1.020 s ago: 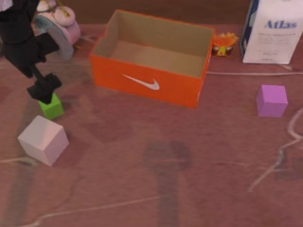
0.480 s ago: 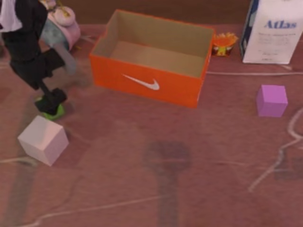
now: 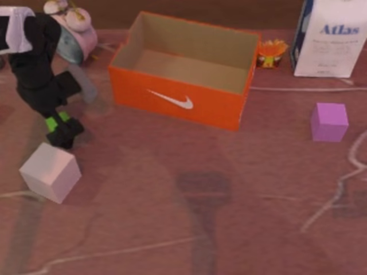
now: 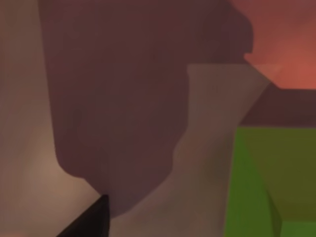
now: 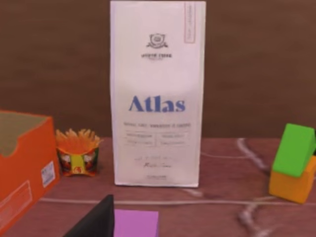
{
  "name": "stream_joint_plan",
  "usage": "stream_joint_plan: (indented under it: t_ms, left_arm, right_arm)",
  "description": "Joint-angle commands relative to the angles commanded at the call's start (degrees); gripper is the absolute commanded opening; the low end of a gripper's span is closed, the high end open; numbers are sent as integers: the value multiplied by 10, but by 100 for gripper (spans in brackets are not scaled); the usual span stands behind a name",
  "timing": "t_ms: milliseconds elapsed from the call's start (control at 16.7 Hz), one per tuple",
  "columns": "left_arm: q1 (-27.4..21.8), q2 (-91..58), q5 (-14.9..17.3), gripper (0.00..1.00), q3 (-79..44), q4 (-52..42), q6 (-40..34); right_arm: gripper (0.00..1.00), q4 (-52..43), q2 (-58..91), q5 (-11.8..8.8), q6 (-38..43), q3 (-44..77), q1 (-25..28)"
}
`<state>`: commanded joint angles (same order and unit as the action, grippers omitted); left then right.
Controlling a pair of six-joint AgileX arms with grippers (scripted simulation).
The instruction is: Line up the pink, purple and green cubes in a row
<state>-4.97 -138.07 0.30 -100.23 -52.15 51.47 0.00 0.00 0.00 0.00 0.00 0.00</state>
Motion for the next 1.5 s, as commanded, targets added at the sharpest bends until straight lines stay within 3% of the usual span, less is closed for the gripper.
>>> stream_joint_plan:
  t_ms: [780, 1500]
  left_arm:
    - [0, 0, 0, 2, 0, 0, 0]
    - [2, 29, 8, 0, -20, -38, -6]
  right_arm:
    - [100, 0, 0, 0, 0, 0, 0]
    - [100, 0, 0, 0, 0, 0, 0]
